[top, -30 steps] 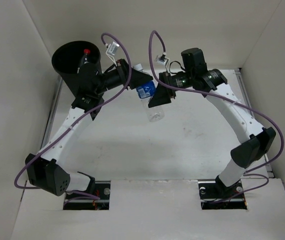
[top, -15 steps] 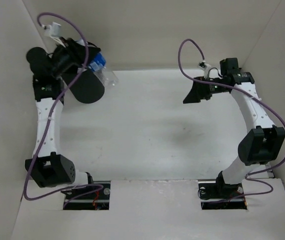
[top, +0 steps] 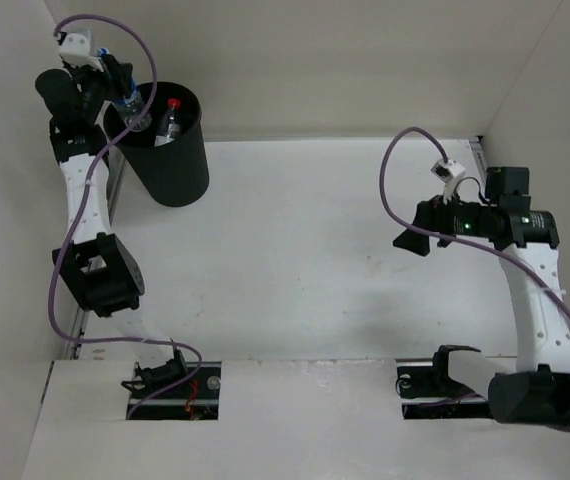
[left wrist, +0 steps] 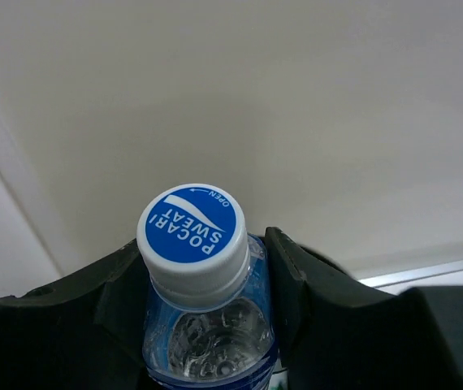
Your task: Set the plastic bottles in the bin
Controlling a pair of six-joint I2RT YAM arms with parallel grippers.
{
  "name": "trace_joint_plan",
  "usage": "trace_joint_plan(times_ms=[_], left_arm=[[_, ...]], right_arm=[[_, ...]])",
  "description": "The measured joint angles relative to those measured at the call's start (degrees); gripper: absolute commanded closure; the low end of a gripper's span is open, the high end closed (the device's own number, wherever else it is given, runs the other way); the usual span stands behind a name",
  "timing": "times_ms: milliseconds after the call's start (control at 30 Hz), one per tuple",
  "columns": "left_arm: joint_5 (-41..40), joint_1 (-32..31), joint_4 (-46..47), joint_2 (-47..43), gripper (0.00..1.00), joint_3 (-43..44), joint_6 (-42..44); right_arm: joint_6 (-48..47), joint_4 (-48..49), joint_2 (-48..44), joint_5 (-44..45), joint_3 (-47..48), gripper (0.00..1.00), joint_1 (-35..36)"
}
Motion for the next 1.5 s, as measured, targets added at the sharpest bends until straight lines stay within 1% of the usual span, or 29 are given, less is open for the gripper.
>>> trace_joint_plan(times_ms=[33, 67, 100, 133, 200, 233, 400, 533, 667, 767, 833, 900, 1000, 1100, 1167, 1300, 1400, 1500], left_arm=[[-0.96, -0.44, -0.13, 1.42, 0.9, 0.17, 2.19], [-1.84, -0.94, -0.46, 2.78, 0.84, 0.2, 4.44], [-2.62, -1.42, -0.98, 4.04, 0.75, 0.2, 6.54], [-3.3, -1.77, -1.53, 5.16, 0.58, 0.2, 8.24], [-4.2, -2.36, -2.6, 6.71, 0.13, 0.2, 10.6], [-4.63, -2.6, -2.97, 7.15, 0.0, 0.17, 11.56], [-7.21, -2.69, -3.5, 6.32, 0.0, 0.11, 10.91], [-10.32, -2.12, -5.01, 0.33, 0.0, -2.8, 8.41], [-13.75, -0.33, -11.1, -11.37, 0.0, -5.35, 7.06], [-14.64, 2.99, -18.12, -21.77, 0.0, -5.51, 6.6], [-14.86, 5.68, -22.03, -29.66, 0.0, -7.21, 6.47], [-14.43, 7.39, -24.96, -38.66, 0.0, -12.17, 6.47], [-12.44, 8.09, -28.7, -51.15, 0.0, -21.9, 6.45], [-10.62, 8.79, -33.24, -59.32, 0.0, -29.73, 5.81], [-9.4, 9.05, -36.76, -61.42, 0.0, -33.7, 5.09], [-7.93, 8.76, -43.3, -61.4, 0.0, -39.36, 4.79], [-7.89, 8.33, -47.5, -60.78, 0.0, -40.87, 5.16], [-7.89, 8.09, -50.16, -61.07, 0.0, -40.92, 5.9]], right_arm=[[0.15, -0.04, -1.84, 0.02, -0.17, 0.0, -0.9], [0.24, -0.02, -3.41, 0.0, -0.37, 0.0, -1.64], [0.44, -0.04, -5.01, 0.02, -0.66, 0.0, -2.43], [0.68, -0.13, -6.4, 0.04, -0.87, 0.0, -3.15], [1.46, -0.17, -9.01, 0.09, -1.2, 0.0, -4.28], [1.9, -0.09, -10.19, 0.22, -1.44, 0.0, -4.79], [6.73, 0.72, -14.32, 4.42, -2.32, 0.0, -5.88], [10.62, 1.7, -14.29, 8.33, -2.32, 0.0, -5.97], [14.21, 1.99, -14.03, 12.72, -1.36, 0.0, -6.84], [15.78, 1.99, -13.09, 16.28, 1.25, 0.0, -6.99], [16.72, 2.01, -12.39, 18.29, 3.15, 0.0, -6.99], [18.03, 2.01, -11.76, 19.54, 4.83, 0.0, -6.99], [20.28, 3.13, -11.52, 20.52, 5.84, 0.0, -7.72], [22.71, 3.69, -11.37, 22.14, 6.36, 0.0, -8.96], [23.65, 3.74, -10.54, 23.87, 7.58, 0.0, -9.29], [23.54, 4.96, -9.49, 29.55, 8.31, 0.0, -9.66], [22.56, 5.62, -9.38, 35.19, 7.56, 0.0, -9.55], [21.44, 6.36, -10.69, 39.63, 4.5, 0.0, -8.87]])
